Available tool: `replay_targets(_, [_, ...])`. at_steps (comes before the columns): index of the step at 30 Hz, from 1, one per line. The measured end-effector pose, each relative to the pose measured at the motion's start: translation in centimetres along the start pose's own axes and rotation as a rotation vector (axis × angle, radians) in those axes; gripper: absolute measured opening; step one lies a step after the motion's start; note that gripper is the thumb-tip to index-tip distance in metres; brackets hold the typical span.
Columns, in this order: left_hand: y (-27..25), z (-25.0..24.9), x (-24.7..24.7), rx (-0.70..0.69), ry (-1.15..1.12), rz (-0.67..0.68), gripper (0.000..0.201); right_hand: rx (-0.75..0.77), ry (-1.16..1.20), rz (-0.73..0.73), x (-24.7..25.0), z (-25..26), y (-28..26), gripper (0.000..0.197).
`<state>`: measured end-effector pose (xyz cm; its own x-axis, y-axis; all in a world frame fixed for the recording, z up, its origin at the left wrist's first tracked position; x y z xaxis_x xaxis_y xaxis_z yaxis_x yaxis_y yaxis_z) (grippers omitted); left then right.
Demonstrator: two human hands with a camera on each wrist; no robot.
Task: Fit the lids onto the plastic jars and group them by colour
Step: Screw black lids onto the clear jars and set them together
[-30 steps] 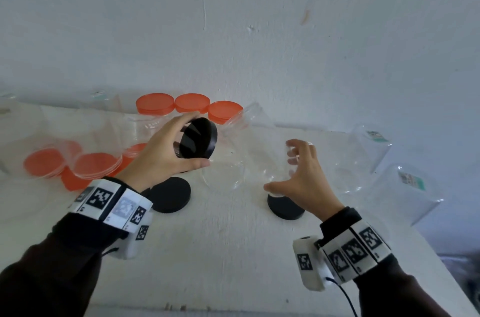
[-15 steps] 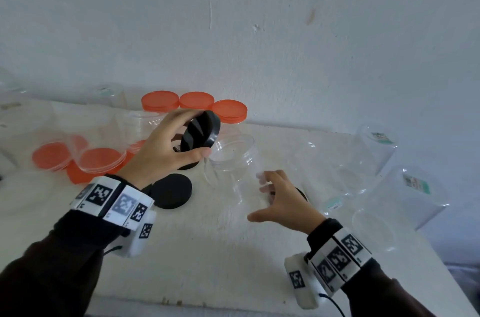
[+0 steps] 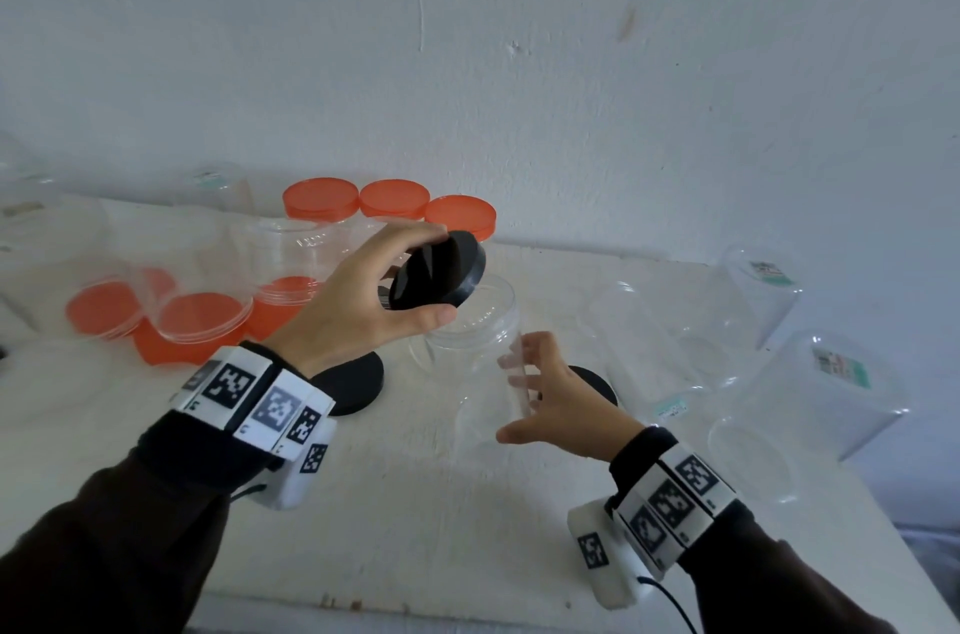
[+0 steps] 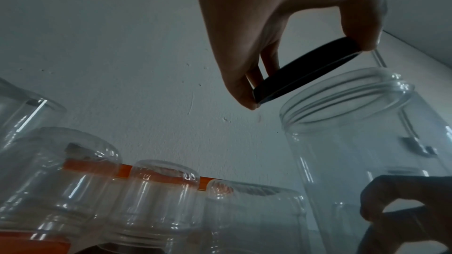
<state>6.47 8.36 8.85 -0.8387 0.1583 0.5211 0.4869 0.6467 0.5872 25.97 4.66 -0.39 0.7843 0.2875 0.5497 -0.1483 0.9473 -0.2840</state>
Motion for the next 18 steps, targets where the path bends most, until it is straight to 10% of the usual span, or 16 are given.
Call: replay_targets(18, [1.2,-0.8,-3.7,-0.076,0.107,0.236,0.074,0.01,0.065,-0.077,0.6,0.3,-0.7,0.066])
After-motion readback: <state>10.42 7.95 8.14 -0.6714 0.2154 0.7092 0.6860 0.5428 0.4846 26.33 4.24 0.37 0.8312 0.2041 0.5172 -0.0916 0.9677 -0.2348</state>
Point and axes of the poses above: each hand's wrist, its own y-axis towards the middle knuckle, its own x-axis out of the back of the hand, z = x × y, the point moved 5 cm from there along y, towards the middle knuckle, and after that the axes turned 11 degrees about -x, right-handed, at the moved point
